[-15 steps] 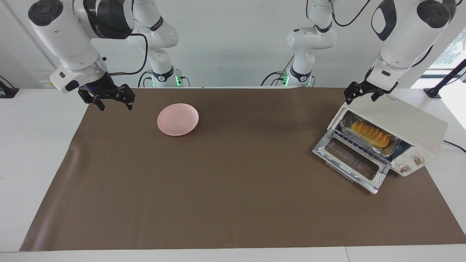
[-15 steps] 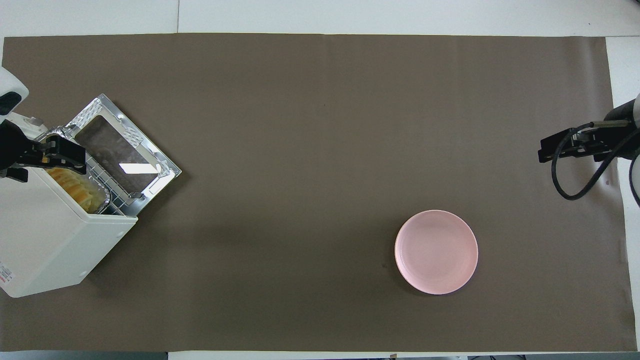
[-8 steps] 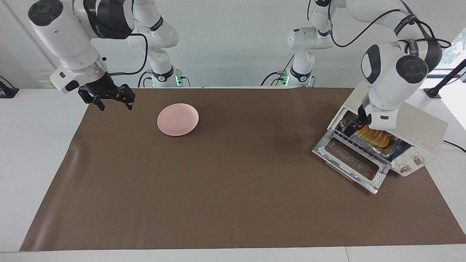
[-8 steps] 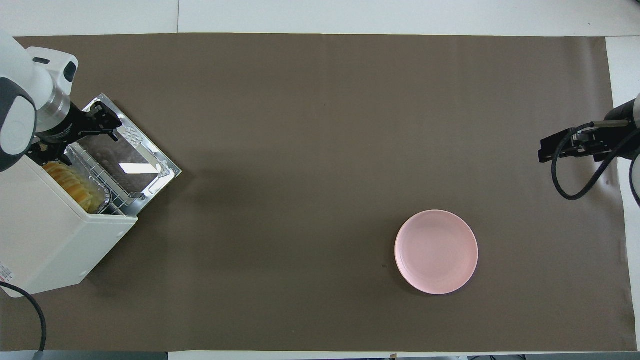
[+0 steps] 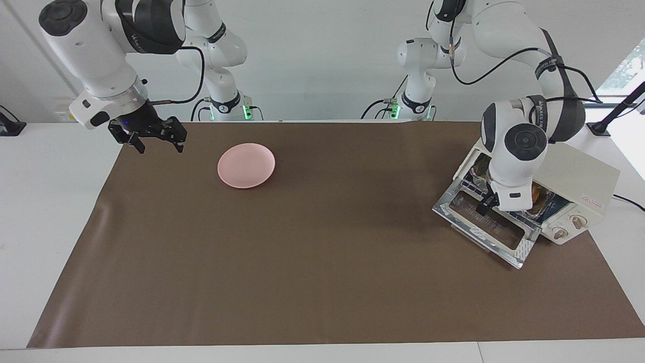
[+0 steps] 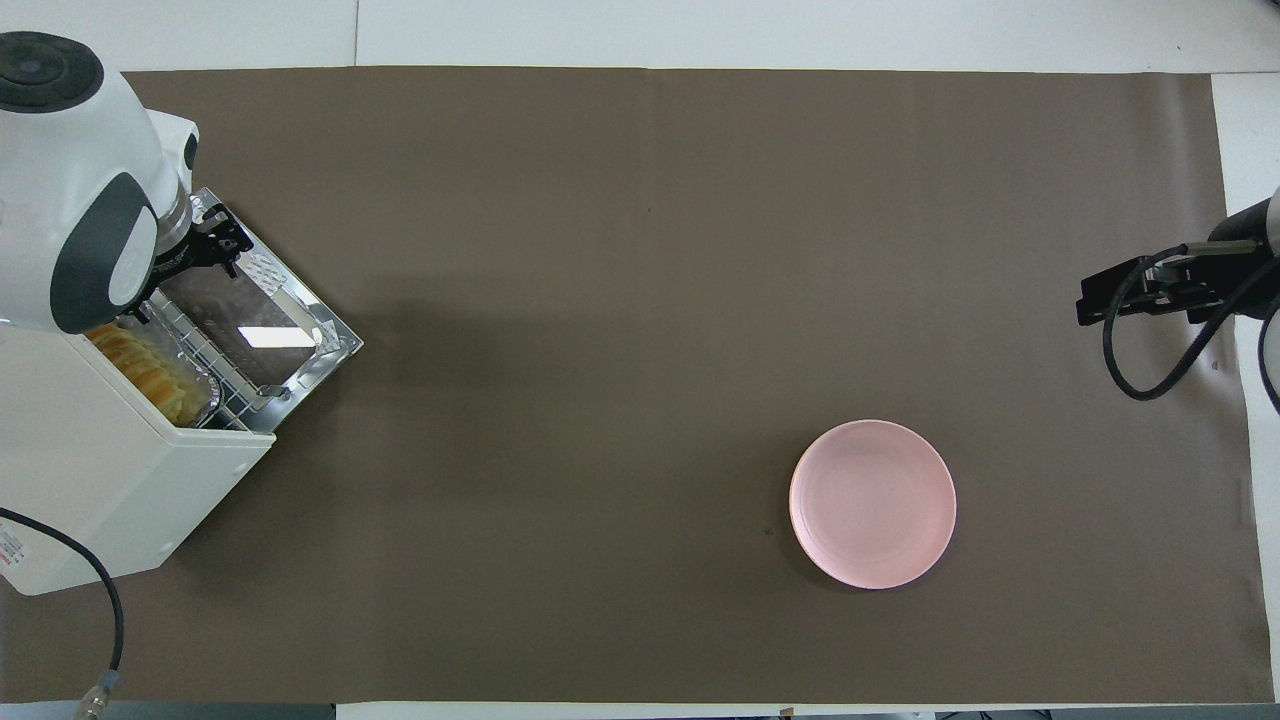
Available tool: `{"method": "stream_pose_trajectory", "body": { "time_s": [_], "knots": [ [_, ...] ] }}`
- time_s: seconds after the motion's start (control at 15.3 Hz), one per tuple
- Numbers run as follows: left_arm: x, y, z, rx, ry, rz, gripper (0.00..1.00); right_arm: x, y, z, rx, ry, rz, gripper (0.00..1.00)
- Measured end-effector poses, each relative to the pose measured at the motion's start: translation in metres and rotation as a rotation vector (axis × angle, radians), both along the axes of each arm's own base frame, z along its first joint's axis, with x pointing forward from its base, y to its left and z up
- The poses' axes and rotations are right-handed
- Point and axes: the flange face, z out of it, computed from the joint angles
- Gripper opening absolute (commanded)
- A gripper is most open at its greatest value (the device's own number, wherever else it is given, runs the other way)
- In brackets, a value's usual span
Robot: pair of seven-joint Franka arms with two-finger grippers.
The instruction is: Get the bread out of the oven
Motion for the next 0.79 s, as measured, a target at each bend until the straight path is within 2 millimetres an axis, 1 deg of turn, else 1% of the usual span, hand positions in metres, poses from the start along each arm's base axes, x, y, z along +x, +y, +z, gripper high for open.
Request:
{"method": "stream_pose_trajectory", "body": {
  "time_s": [0.13,0.26,0.33,0.46,0.59,0.65,0.79],
  "knots": [
    [-0.001,0.004,-0.007,0.002,-0.003,0.003,1.0,0.0,0.0,0.0,0.0,0.0,0.0,1.0],
    [-0.004,0.015,-0.017,-0.002,-0.006,0.012,1.0,0.0,0.0,0.0,0.0,0.0,0.0,1.0],
    [-0.006,0.021,-0.023,-0.005,-0.009,0.015,0.98,0.0,0.0,0.0,0.0,0.0,0.0,1.0],
    [-0.01,0.029,-0.032,-0.011,-0.015,0.019,0.88,0.0,0.0,0.0,0.0,0.0,0.0,1.0],
    [-0.012,0.031,-0.034,-0.013,-0.019,0.021,0.67,0.0,0.0,0.0,0.0,0.0,0.0,1.0],
    [-0.013,0.03,-0.033,-0.013,-0.021,0.024,0.55,0.0,0.0,0.0,0.0,0.0,0.0,1.0],
    [-0.015,0.029,-0.033,-0.012,-0.02,0.025,0.26,0.0,0.0,0.0,0.0,0.0,0.0,1.0]
  ]
}}
